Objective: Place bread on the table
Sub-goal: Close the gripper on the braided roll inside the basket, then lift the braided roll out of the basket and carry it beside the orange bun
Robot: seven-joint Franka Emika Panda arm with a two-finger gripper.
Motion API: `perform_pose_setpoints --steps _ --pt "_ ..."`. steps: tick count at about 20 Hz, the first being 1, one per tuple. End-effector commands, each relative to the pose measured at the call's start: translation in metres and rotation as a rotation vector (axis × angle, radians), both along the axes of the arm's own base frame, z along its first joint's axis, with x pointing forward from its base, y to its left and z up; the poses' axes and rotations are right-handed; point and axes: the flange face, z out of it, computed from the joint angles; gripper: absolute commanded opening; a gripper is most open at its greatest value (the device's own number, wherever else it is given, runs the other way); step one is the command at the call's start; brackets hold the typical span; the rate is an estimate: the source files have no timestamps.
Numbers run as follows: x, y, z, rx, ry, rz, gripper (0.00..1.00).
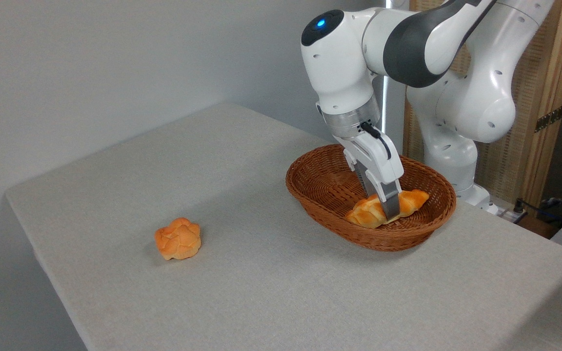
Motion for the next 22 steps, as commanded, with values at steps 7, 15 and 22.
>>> perform_pose_setpoints --steps 7,15,22 --pt "0.002 -0.006 0.036 -0.003 0.043 -0.038 0.52" --pt "0.034 -0.016 0.112 -0.157 -0.029 -0.037 0.52" --pt "0.177 -0.033 0.146 -0.178 -0.061 0.054 0.56"
